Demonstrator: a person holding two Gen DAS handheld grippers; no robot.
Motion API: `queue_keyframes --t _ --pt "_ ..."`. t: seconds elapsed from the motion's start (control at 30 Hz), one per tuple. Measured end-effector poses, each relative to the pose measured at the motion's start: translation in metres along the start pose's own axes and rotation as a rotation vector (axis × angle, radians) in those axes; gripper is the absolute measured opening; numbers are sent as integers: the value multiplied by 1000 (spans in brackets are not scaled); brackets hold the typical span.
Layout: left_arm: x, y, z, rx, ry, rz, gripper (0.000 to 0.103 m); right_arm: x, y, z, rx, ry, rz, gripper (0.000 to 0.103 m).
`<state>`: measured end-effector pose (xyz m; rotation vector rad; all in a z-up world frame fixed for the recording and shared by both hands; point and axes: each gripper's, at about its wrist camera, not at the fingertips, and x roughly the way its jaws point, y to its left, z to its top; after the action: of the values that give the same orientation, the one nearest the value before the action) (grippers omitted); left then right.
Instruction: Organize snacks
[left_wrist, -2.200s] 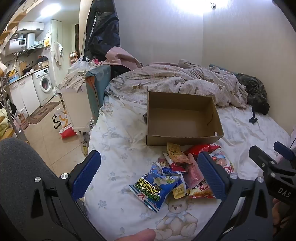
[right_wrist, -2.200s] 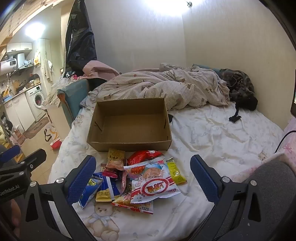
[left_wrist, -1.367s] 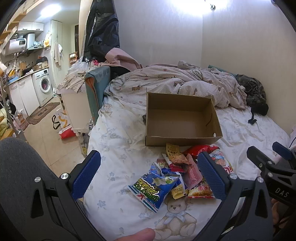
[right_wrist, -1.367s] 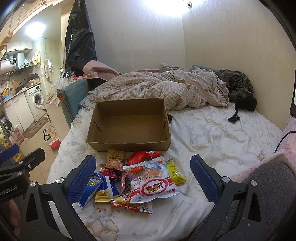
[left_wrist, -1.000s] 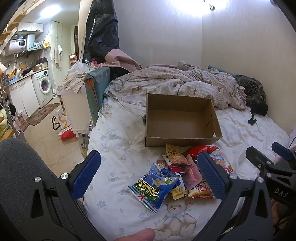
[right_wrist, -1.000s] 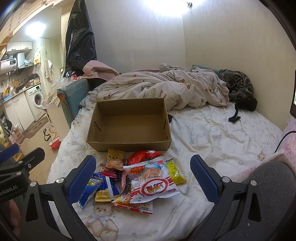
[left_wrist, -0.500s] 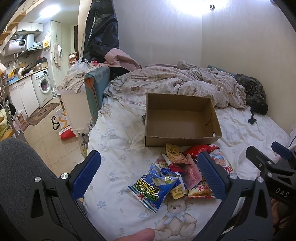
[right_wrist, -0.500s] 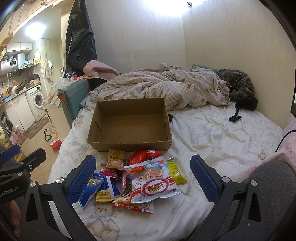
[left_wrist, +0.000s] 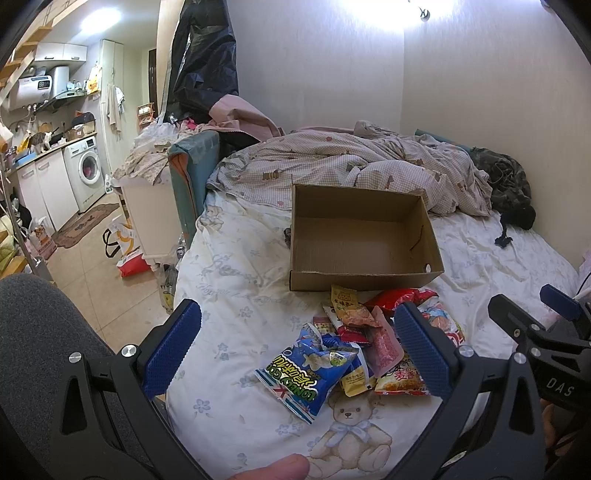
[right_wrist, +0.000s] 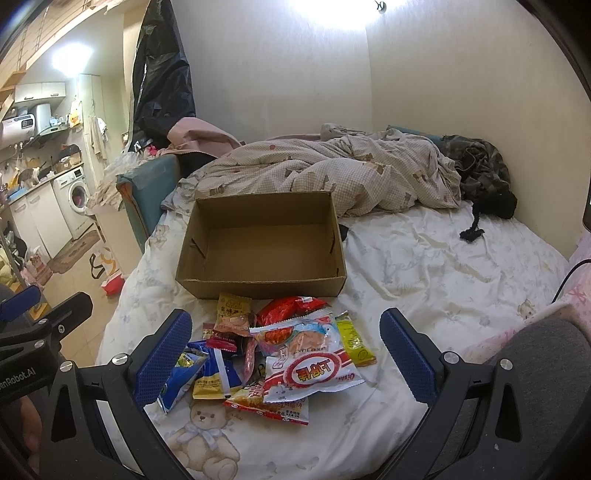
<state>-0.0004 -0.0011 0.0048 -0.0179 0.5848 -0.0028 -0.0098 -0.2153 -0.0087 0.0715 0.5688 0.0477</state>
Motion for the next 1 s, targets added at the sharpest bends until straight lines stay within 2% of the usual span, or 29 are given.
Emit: queue_keyframes --t 0.57,0.77,0.9,1.0 --pt "2 0 -4 -3 9 -6 103 1 -3 0 18 1 -6 103" --pt "7 5 16 -16 58 -36 103 11 -12 20 52 40 16 103" --pt "20 0 34 42 114 -61 103 19 -23 38 68 49 28 103" --pt "39 -1 44 102 179 -61 103 29 -30 50 80 87 49 103"
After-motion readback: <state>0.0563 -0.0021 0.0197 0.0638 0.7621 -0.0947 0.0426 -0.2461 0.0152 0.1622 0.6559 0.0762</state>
